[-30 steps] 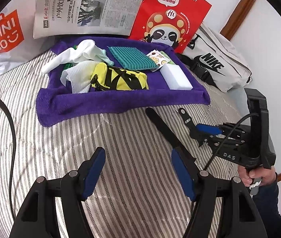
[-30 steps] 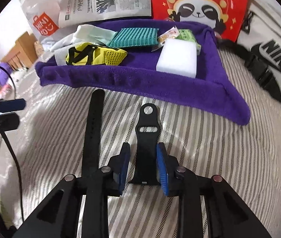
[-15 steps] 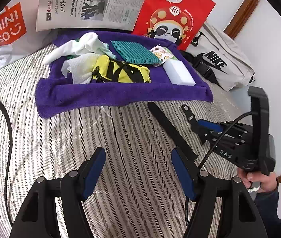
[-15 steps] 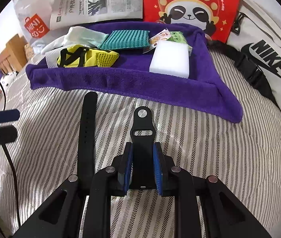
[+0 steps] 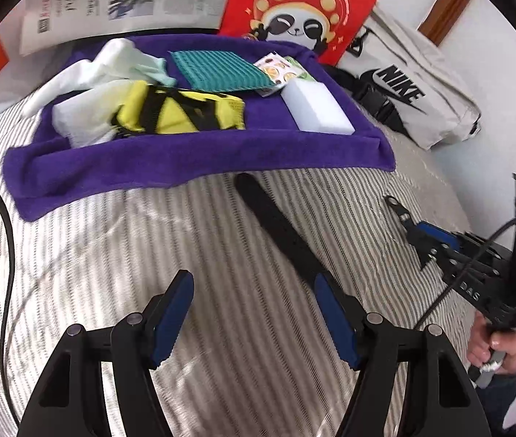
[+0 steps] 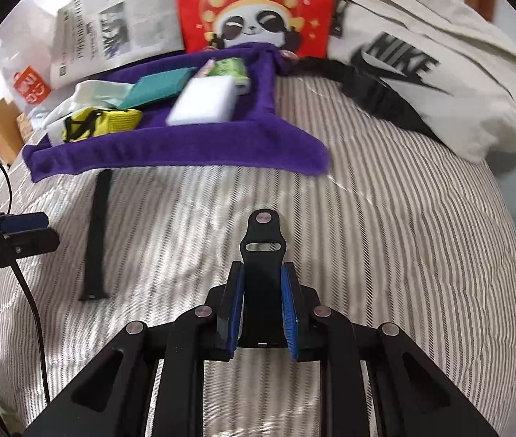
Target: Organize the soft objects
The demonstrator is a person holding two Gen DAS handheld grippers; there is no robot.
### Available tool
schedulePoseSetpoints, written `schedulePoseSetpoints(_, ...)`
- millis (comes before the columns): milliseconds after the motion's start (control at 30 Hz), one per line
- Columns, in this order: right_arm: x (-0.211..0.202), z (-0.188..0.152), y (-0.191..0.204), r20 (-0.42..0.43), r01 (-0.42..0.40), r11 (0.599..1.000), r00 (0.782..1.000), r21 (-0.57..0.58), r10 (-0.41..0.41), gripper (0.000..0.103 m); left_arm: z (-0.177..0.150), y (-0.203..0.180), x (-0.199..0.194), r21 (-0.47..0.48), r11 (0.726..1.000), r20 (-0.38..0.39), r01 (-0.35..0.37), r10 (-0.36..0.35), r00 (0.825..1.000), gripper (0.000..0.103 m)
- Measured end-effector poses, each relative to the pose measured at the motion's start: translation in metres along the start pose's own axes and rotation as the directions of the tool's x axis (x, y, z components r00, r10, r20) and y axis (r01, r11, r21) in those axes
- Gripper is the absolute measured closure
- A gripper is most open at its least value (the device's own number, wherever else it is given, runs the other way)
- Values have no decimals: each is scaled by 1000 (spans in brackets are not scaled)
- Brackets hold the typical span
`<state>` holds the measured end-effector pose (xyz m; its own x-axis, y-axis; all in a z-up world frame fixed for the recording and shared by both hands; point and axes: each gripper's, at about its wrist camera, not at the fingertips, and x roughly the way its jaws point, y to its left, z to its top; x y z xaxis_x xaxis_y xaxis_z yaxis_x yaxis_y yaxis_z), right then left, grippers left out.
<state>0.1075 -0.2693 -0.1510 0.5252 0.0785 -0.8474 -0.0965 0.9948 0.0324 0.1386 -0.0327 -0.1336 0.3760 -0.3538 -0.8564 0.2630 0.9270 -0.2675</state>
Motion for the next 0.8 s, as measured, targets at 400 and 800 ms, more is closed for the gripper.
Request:
schedulePoseSetpoints(400,3,-13,-4,52,-17,1000,998,3,17,82,12,-50,37,94,970,16,-226,225,974,36)
schedulePoseSetpoints(800,2,-15,-2,75,-2,1000,997,14,1,82,6,-57,43,143,962,54,-232,227,972,9)
